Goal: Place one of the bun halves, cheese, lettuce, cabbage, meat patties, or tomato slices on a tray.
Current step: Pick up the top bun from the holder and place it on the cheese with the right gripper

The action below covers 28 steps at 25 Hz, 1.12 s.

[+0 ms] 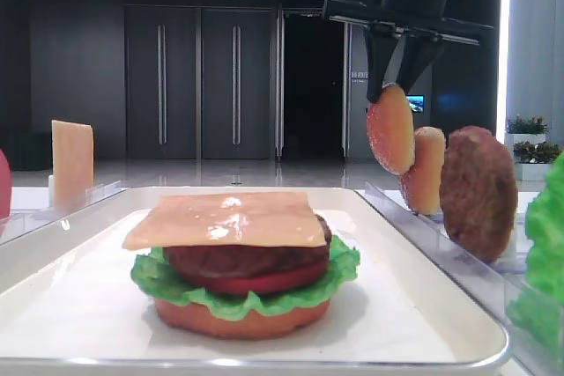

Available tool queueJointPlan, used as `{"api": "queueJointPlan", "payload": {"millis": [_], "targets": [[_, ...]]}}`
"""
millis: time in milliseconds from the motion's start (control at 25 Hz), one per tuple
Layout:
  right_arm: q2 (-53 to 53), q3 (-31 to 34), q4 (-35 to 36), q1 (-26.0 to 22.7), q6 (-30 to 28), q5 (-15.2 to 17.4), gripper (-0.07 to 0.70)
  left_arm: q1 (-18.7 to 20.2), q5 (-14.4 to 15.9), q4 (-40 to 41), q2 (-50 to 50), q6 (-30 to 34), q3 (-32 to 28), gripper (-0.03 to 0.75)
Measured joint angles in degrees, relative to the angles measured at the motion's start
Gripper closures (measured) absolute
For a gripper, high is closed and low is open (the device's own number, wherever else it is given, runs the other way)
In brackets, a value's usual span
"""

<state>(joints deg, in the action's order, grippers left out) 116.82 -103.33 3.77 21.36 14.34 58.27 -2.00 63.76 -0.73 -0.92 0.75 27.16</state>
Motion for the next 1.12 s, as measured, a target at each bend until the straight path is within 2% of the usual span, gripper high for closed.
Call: {"api": "queueJointPlan", "payload": {"millis": [400,840,1120], "targets": [[-4.2,0.0,3.2,0.0,-0.2,5.6,0.423,0.0,0.0,0.0,0.0,0.0,0.0,0.262],[-7.6,0.0,8.5,0.1,-2.1,6.9,0.423,0.0,0.0,0.0,0.0,0.0,0.0,0.262],[-11.2,1.0,13.3,0.6,-5.1,5.9,0.427,0.0,0.0,0.0,0.0,0.0,0.0,0.262]]}}
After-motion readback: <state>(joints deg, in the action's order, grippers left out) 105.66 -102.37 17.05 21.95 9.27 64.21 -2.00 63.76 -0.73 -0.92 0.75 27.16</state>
